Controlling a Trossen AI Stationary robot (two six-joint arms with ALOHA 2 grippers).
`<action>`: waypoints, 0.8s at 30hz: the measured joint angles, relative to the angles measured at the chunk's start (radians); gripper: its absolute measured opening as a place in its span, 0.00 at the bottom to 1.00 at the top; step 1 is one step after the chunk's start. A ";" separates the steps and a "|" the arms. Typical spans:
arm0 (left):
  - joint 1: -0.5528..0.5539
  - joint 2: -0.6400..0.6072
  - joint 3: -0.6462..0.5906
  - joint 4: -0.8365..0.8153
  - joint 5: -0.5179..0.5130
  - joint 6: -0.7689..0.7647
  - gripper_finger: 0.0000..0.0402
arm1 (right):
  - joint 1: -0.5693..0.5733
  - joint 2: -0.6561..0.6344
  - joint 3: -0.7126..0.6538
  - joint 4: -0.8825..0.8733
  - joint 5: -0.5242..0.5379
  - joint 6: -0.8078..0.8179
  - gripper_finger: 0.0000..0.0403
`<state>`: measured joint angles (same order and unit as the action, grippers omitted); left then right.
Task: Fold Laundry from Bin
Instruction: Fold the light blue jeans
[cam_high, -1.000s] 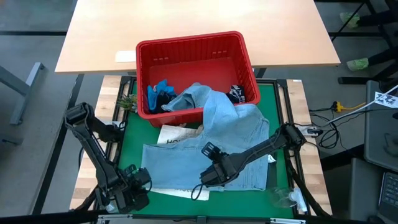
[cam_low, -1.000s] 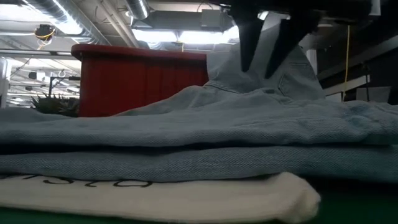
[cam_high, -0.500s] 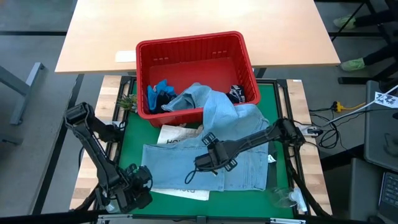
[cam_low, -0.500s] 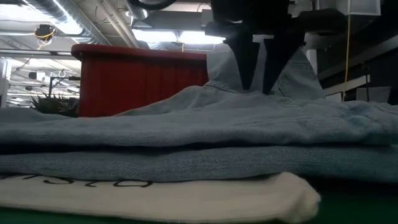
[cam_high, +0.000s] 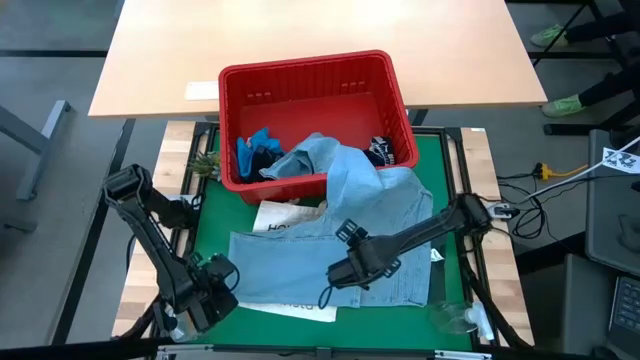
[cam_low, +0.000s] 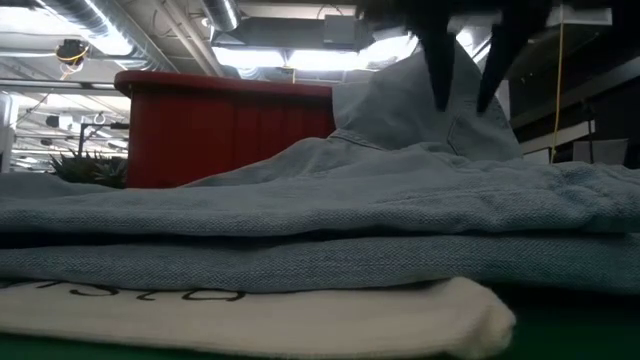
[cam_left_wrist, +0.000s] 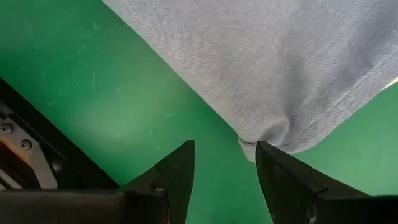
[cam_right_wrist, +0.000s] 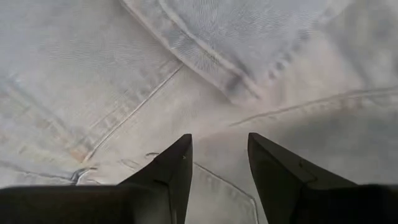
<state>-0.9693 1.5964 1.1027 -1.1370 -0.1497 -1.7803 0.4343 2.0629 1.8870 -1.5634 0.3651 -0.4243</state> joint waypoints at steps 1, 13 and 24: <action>0.002 0.000 0.000 0.001 0.001 -0.005 0.41 | 0.003 -0.019 0.000 -0.003 0.005 0.000 0.38; 0.009 -0.001 -0.099 0.044 -0.119 -0.246 0.41 | 0.050 -0.208 -0.012 -0.003 0.165 0.110 0.38; 0.020 -0.007 -0.325 0.394 -0.129 -0.260 0.41 | 0.055 -0.462 -0.345 0.048 0.225 0.284 0.38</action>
<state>-0.9489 1.5898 0.7775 -0.7433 -0.2790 -2.0403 0.4896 1.6008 1.5417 -1.5155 0.5905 -0.1403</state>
